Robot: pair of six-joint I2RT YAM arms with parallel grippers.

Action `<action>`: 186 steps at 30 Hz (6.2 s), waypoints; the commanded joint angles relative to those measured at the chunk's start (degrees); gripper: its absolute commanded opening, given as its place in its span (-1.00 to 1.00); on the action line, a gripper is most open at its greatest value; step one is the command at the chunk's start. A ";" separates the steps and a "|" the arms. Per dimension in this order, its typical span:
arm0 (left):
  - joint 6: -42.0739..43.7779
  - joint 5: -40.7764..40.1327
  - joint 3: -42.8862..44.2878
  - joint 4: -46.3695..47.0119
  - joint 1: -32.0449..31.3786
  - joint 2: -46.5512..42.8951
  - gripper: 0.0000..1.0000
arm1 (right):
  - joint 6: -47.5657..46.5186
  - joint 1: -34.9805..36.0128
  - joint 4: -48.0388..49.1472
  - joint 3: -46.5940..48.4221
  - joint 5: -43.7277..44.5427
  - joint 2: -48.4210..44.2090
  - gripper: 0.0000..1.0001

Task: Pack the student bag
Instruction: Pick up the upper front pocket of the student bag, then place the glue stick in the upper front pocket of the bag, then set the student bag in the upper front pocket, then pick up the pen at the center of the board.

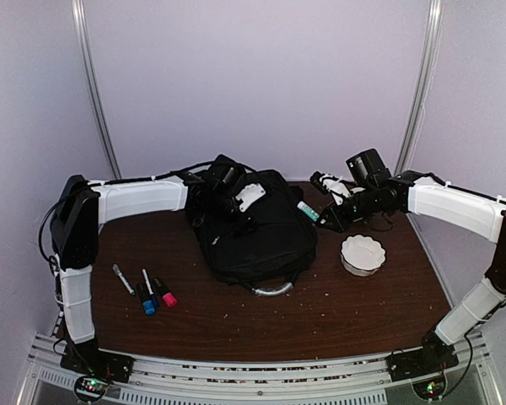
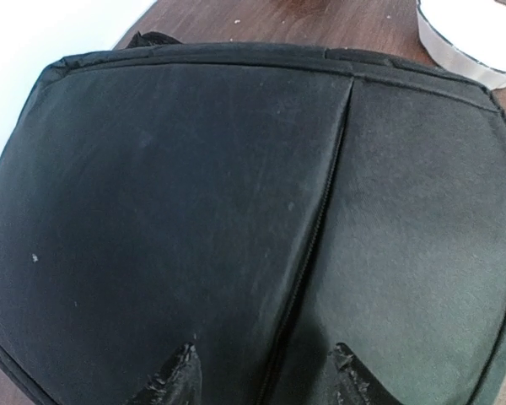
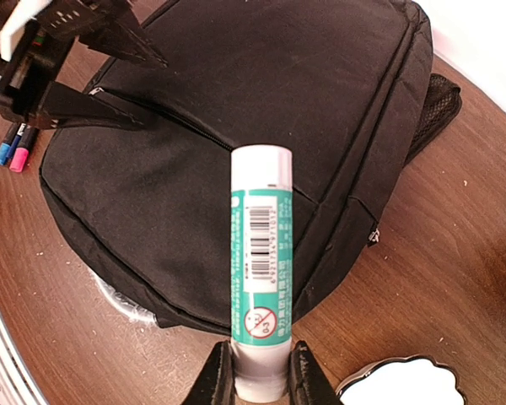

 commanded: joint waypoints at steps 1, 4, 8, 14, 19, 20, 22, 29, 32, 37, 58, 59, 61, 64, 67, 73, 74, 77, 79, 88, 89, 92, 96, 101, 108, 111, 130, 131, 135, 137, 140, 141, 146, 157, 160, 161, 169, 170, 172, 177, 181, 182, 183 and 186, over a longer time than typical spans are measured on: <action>3.10 -3.77 4.43 -4.48 -0.92 2.65 0.04 | -0.52 -0.30 2.04 -0.48 -0.39 -1.02 -0.87; 2.74 -7.39 5.19 -4.63 -1.01 3.71 -0.05 | -0.65 -0.44 2.36 -0.91 -0.52 -1.36 -0.88; 4.43 -12.36 5.45 -5.00 -1.58 5.08 -0.22 | -0.69 -0.60 2.64 -1.18 -0.60 -1.55 -0.87; 5.30 -14.30 6.74 -4.72 -2.36 5.57 -0.56 | -0.77 -0.62 2.50 -0.99 -1.39 -0.42 -0.87; 3.52 -16.86 7.44 -2.53 -2.60 4.39 -0.82 | -0.68 -0.62 2.46 -0.94 -1.40 -0.35 -0.87; 3.08 -17.25 6.97 -1.50 -2.60 3.67 -0.91 | -0.69 -0.62 2.46 -0.96 -1.48 -0.48 -0.87; 2.34 -17.45 5.27 1.11 -2.61 1.46 -1.00 | -0.59 -0.62 2.47 -1.01 -1.63 -0.49 -0.86; -0.02 -17.39 -0.07 10.11 -2.60 -5.36 -1.00 | 3.31 -0.27 2.71 0.18 -7.54 2.10 -0.86; -0.92 -15.98 -2.50 13.88 -2.60 -7.53 -1.00 | 6.56 0.97 2.75 1.02 -11.48 5.48 -0.86; -2.39 -13.87 -3.72 15.96 -2.60 -8.59 -1.00 | 9.24 2.61 0.57 5.99 -15.19 11.59 -0.86; -5.41 -10.43 -6.12 19.50 -3.71 -9.95 -1.00 | 31.38 4.61 6.77 20.30 -20.40 28.76 -0.87; -5.54 -10.39 -6.11 19.51 -3.78 -9.88 -1.00 | 32.11 4.57 7.34 20.74 -19.34 29.19 -0.86; -5.68 -10.01 -6.19 19.47 -3.95 -9.86 -1.00 | 33.48 4.65 9.30 21.22 -15.87 30.04 -0.86; -5.80 -9.90 -6.32 19.51 -4.32 -9.85 -1.00 | 38.13 4.57 14.00 20.84 -14.65 31.63 -0.83; -5.91 -9.90 -6.66 19.51 -4.75 -9.92 -1.00 | 45.03 4.73 20.15 20.10 -14.96 33.11 -0.81; -6.08 -10.37 -7.19 19.51 -5.14 -10.21 -1.00 | 62.49 5.06 45.18 15.74 -26.82 34.30 -0.39; -6.05 -10.61 -7.32 19.51 -5.14 -10.20 -1.00 | 63.98 5.14 47.65 15.22 -27.94 33.96 -0.31; -5.80 -11.18 -7.63 19.68 -5.19 -10.12 -1.00 | 64.68 4.79 50.04 13.94 -29.22 32.22 -0.19; -5.76 -11.71 -7.69 19.75 -5.15 -10.04 -1.00 | 63.75 4.49 49.72 13.79 -30.29 31.40 -0.17; -5.65 -11.89 -8.26 20.13 -5.14 -9.92 -1.00 | 53.54 3.31 39.37 9.10 -30.07 25.58 -0.13; -5.61 -11.78 -8.37 20.13 -5.14 -9.74 -1.00 | 52.80 3.16 39.08 8.23 -30.55 24.73 -0.13; -6.13 -10.26 -9.54 21.01 -5.14 -9.42 -1.00 | 47.00 2.68 36.44 6.64 -30.57 21.67 -0.14; -7.03 -9.43 -11.26 22.62 -5.14 -8.86 -1.00 | 39.14 2.26 29.16 5.51 -27.76 17.50 -0.20; -8.21 -6.45 -13.28 24.58 -5.19 -7.66 -1.00 | 32.45 1.49 24.94 3.32 -23.01 13.47 -0.26; -10.02 -5.51 -15.02 24.55 -5.12 -6.45 -1.00 | 31.12 0.52 25.08 2.42 -21.52 12.54 -0.27; -10.40 -6.45 -15.75 23.04 -5.15 -8.29 -0.79 | 30.91 0.52 25.42 2.49 -21.52 12.69 -0.27; -45.80 -23.77 -28.59 -9.89 -5.10 -33.14 -0.19 | 22.64 -3.81 21.36 4.46 -23.80 9.44 -0.26; -48.78 -23.07 -29.82 -11.41 -5.06 -34.22 -0.20 | 22.87 -4.21 21.49 4.30 -24.19 9.47 -0.26; -59.47 -20.64 -34.41 -17.11 -5.08 -36.40 -0.22 | 23.94 -5.22 22.31 3.92 -25.46 9.53 -0.25; -63.94 -19.87 -35.91 -20.01 -4.97 -36.57 -0.23 | 24.16 -5.43 22.56 3.92 -25.84 9.53 -0.26; -74.56 -20.83 -36.47 -28.23 -4.15 -36.06 -0.24 | 24.35 -5.59 22.63 4.00 -26.37 9.39 -0.25; -76.49 -20.16 -36.43 -29.21 -3.76 -35.63 -0.25 | 24.35 -5.63 22.68 3.93 -26.50 9.35 -0.25; -80.61 -13.14 -36.53 -30.73 -1.86 -31.02 -0.31 | 24.65 -5.97 22.77 3.85 -27.10 9.61 -0.25; -80.87 -10.55 -39.12 -25.09 2.78 -28.97 -0.11 | 25.57 -6.51 23.86 2.95 -27.74 9.19 -0.25; -80.46 -9.85 -39.96 -22.65 5.11 -28.57 -0.10 | 25.84 -6.51 23.98 3.10 -27.99 9.55 -0.25; -80.62 -9.76 -39.87 -22.27 5.60 -28.29 -0.10 | 25.93 -6.60 24.00 2.92 -28.02 9.61 -0.25; -81.81 -10.11 -39.08 -19.43 8.20 -26.53 -0.11 | 26.22 -6.91 24.10 2.87 -28.06 9.87 -0.24; -81.76 -10.04 -39.11 -19.17 8.54 -26.28 -0.12 | 26.20 -6.94 24.15 2.86 -28.17 9.95 -0.25; -81.56 -9.84 -39.05 -18.77 9.13 -25.64 -0.13 | 26.20 -7.05 24.13 2.86 -28.20 9.86 -0.24; -81.46 -8.81 -39.23 -17.09 9.77 -23.64 -0.13 | 26.27 -7.28 24.23 2.77 -28.18 9.95 -0.25; -82.05 -7.35 -39.44 -16.17 10.07 -21.48 -0.14 | 26.57 -7.40 24.35 2.77 -28.33 10.34 -0.24; -82.13 -7.14 -39.66 -15.78 10.24 -21.12 -0.14 | 26.56 -7.39 24.43 2.73 -28.37 10.36 -0.24; -82.18 -6.89 -39.83 -15.51 10.43 -20.78 -0.14 | 26.62 -7.39 24.46 2.67 -28.38 10.40 -0.24; -82.41 -6.67 -39.71 -15.30 10.91 -19.74 -0.15 | 26.64 -7.47 24.49 2.69 -28.45 10.52 -0.24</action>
